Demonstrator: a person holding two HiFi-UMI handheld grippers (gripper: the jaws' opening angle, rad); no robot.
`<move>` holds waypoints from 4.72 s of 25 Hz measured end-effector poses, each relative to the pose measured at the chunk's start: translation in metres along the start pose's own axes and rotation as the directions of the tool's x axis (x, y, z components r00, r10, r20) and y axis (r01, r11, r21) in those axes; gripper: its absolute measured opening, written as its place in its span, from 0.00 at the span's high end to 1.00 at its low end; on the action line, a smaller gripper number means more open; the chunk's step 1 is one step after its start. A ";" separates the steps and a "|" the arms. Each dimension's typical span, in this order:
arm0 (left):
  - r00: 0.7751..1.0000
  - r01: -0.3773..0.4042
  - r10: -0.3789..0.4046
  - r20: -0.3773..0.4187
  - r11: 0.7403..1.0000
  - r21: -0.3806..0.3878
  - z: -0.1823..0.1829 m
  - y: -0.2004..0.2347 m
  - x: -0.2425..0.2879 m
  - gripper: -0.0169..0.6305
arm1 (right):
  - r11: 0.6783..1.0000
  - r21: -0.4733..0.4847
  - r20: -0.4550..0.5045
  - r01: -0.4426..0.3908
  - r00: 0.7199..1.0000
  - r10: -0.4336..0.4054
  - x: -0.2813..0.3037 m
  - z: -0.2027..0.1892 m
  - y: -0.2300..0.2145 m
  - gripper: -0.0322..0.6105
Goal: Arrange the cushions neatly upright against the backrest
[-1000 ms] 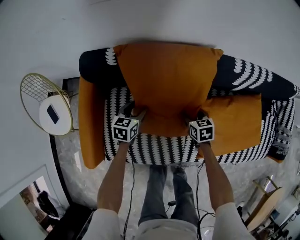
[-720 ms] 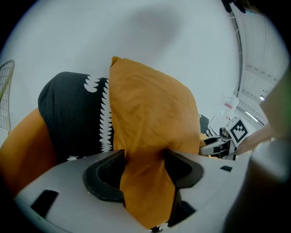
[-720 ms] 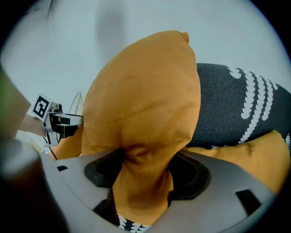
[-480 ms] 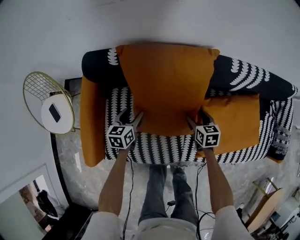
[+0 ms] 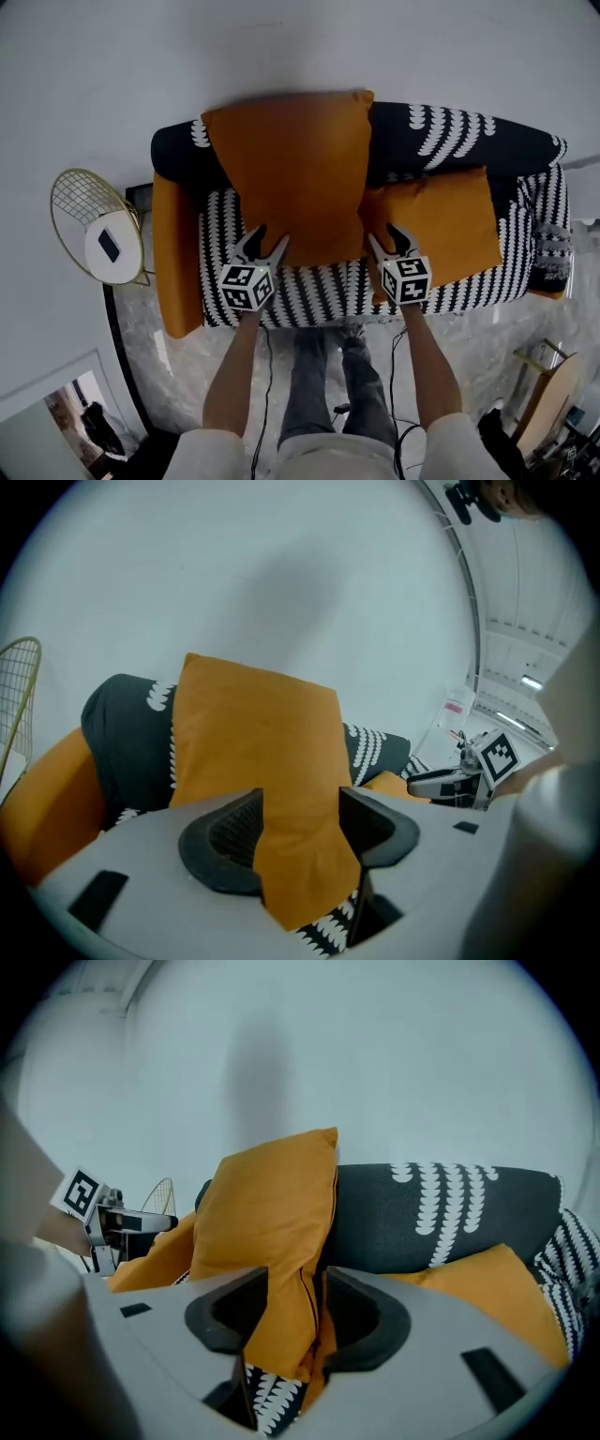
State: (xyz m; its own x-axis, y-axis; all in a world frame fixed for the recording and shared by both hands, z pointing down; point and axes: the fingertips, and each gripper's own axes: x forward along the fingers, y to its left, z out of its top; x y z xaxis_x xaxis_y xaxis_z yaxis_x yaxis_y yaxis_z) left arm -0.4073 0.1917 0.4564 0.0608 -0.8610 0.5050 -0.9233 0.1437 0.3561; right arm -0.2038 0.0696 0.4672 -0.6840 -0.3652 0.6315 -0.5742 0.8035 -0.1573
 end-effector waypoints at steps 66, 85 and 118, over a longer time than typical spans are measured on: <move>0.786 0.514 -0.187 -0.590 0.728 0.454 -0.121 -0.252 0.359 0.32 | 0.520 0.789 -0.175 0.328 0.931 -0.322 -0.092 -0.263 -0.235 0.22; 0.675 0.610 -0.253 -0.693 0.720 0.331 -0.142 -0.259 0.369 0.59 | 0.593 0.733 -0.240 0.334 0.942 -0.233 -0.058 -0.262 -0.245 0.43; 0.850 0.487 -0.383 -0.363 0.833 0.262 -0.039 -0.346 0.214 0.92 | 0.904 0.246 0.048 0.350 0.927 -0.372 -0.214 -0.106 -0.237 0.75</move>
State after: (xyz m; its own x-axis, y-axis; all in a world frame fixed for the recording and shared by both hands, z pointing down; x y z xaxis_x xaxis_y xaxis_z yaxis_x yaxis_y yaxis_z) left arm -0.0602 -0.0230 0.4715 0.5426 -0.6093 0.5783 -0.8390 -0.4273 0.3369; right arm 0.1262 0.0069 0.4503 -0.4421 -0.6598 0.6076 -0.8691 0.4826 -0.1083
